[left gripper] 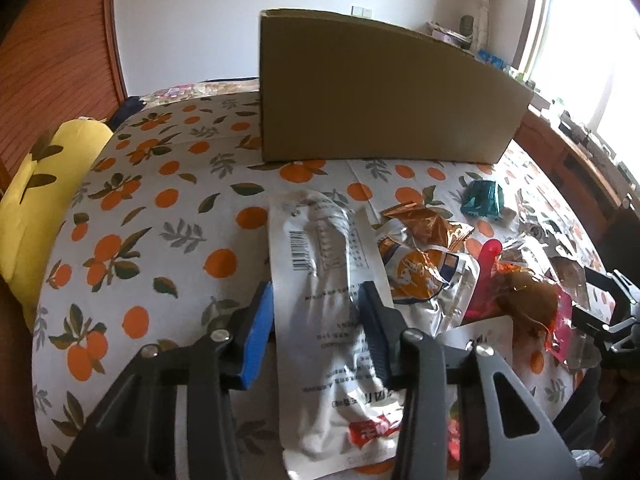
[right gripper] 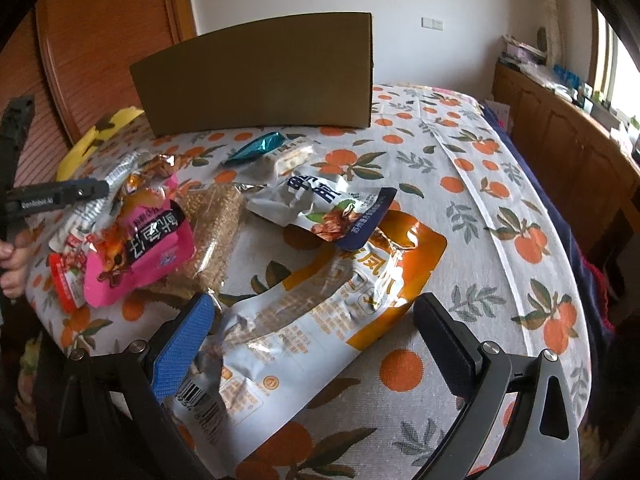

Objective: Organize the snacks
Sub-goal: 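Close left tool on the white packet while right tool grasps the white-and-orange packet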

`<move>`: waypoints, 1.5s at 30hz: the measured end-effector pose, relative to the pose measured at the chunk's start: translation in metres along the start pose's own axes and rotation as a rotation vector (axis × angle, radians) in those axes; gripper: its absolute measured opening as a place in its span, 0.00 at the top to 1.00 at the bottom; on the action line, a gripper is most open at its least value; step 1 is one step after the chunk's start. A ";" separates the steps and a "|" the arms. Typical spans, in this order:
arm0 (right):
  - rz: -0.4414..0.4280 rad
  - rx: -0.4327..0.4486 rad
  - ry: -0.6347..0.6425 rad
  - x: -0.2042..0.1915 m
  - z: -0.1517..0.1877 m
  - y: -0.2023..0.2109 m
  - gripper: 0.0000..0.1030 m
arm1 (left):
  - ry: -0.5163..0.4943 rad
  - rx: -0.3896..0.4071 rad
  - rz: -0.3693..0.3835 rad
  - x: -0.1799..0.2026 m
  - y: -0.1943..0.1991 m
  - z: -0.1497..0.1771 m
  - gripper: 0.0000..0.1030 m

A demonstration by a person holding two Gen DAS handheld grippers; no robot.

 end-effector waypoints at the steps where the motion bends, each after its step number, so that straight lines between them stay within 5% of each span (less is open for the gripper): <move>1: 0.002 -0.002 0.002 0.001 0.000 0.000 0.03 | 0.005 0.001 -0.001 -0.002 0.002 0.000 0.62; 5: 0.016 -0.020 0.023 0.006 -0.003 -0.002 0.14 | -0.005 0.014 -0.025 -0.006 0.004 0.000 0.62; 8: 0.035 -0.025 0.027 0.014 -0.006 -0.001 0.42 | -0.031 0.041 -0.061 -0.007 0.008 -0.002 0.64; 14: 0.022 -0.008 0.025 0.016 -0.010 0.009 0.61 | -0.050 0.047 -0.064 -0.005 0.013 -0.001 0.64; 28: 0.005 -0.024 0.015 0.027 -0.006 0.016 0.61 | -0.039 0.042 -0.061 -0.006 0.016 0.004 0.64; 31: 0.027 -0.020 0.024 0.025 -0.007 0.016 0.54 | -0.039 0.042 -0.060 -0.006 0.015 0.005 0.64; 33: 0.038 -0.016 0.023 0.026 -0.010 0.015 0.35 | -0.038 0.042 -0.059 -0.005 0.015 0.005 0.64; 37: 0.067 -0.029 0.032 0.032 -0.016 0.004 0.29 | -0.037 0.039 -0.054 -0.005 0.013 0.005 0.64; 43: 0.063 -0.085 0.011 0.045 -0.019 -0.017 0.29 | -0.051 0.046 -0.047 -0.003 0.015 0.006 0.65; 45: 0.047 -0.084 0.040 0.041 -0.020 -0.016 0.41 | -0.058 0.051 -0.047 -0.001 0.017 0.007 0.65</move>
Point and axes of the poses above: each gripper's, at about its wrist camera, not at the fingertips, and y roughly against the way its jaws point, x to its right, z to its underside, the point moved 6 cm from there along -y, roughly the way its jaws point, and after that the axes turned 9 degrees about y, right-handed, at the moved point
